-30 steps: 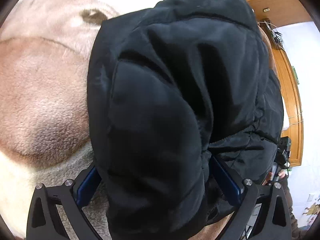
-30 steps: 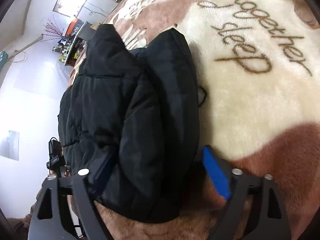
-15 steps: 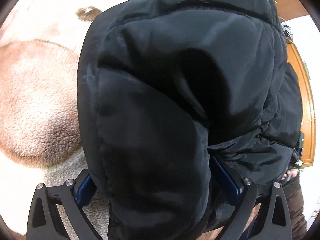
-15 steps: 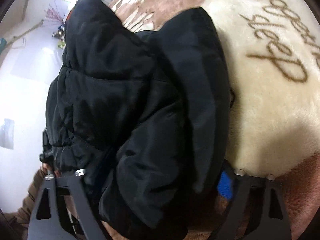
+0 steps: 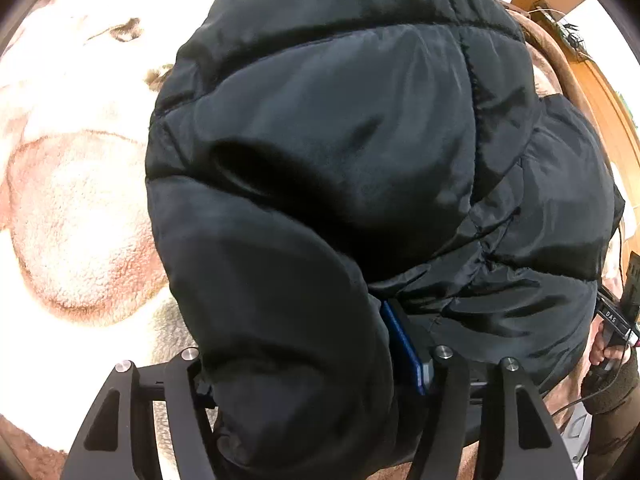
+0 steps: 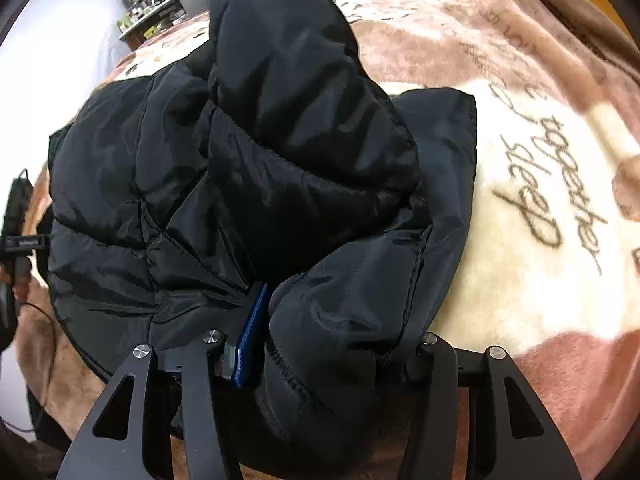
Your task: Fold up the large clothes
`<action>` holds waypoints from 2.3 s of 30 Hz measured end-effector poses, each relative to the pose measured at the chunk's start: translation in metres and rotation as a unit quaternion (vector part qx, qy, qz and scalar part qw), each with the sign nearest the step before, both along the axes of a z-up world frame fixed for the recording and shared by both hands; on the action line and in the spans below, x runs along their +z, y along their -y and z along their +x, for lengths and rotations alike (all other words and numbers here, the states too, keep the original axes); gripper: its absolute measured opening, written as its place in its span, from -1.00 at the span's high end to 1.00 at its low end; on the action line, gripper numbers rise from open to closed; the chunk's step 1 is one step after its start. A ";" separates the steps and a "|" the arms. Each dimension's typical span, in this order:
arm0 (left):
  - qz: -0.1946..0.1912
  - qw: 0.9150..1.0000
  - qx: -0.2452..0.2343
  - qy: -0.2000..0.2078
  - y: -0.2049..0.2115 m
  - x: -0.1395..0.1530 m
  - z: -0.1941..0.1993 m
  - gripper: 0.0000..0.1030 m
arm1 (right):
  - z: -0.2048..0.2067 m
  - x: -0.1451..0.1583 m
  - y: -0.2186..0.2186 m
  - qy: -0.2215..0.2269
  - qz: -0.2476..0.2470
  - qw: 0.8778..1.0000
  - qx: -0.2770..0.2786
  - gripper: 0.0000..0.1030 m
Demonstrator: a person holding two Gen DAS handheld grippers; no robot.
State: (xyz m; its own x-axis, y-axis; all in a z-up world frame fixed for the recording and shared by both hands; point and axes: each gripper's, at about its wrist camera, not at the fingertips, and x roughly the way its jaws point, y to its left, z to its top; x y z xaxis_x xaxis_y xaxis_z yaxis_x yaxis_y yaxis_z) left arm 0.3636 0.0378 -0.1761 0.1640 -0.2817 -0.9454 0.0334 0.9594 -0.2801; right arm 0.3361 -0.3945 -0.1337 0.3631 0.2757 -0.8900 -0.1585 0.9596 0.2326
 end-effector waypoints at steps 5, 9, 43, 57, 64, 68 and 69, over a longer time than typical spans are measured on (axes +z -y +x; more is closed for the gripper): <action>-0.002 1.000 0.007 -0.007 -0.004 0.001 0.009 -0.49 | 0.004 -0.002 -0.004 -0.006 0.005 1.000 -0.006 -0.02; -0.010 0.999 0.020 -0.025 0.000 -0.006 0.016 -0.56 | 0.015 -0.010 0.014 -0.024 0.034 0.999 -0.029 -0.09; -0.071 0.977 0.062 0.192 -0.044 0.136 -0.051 0.37 | -0.063 0.116 -0.063 0.179 -0.053 0.982 -0.023 0.54; -0.067 0.963 0.131 0.226 -0.151 0.148 -0.097 0.37 | -0.044 0.131 -0.140 0.222 -0.027 0.974 0.018 0.55; -0.054 0.955 0.174 0.233 -0.207 0.151 -0.109 0.37 | -0.041 0.130 -0.183 0.234 -0.007 0.971 0.043 0.56; -0.043 0.953 0.190 0.232 -0.234 0.148 -0.119 0.37 | -0.039 0.125 -0.209 0.228 0.002 0.972 0.056 0.56; -0.043 0.952 0.193 0.232 -0.234 0.148 -0.115 0.37 | -0.040 0.125 -0.214 0.228 0.003 0.972 0.057 0.56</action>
State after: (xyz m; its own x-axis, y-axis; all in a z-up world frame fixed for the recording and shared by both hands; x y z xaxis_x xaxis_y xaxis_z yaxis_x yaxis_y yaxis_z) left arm 0.2485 0.2716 -0.0284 0.6653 -0.1885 -0.7224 -0.1785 0.8994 -0.3991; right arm 0.2963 -0.1806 -0.0088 0.6860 0.3424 -0.6420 -0.3521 0.9284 0.1189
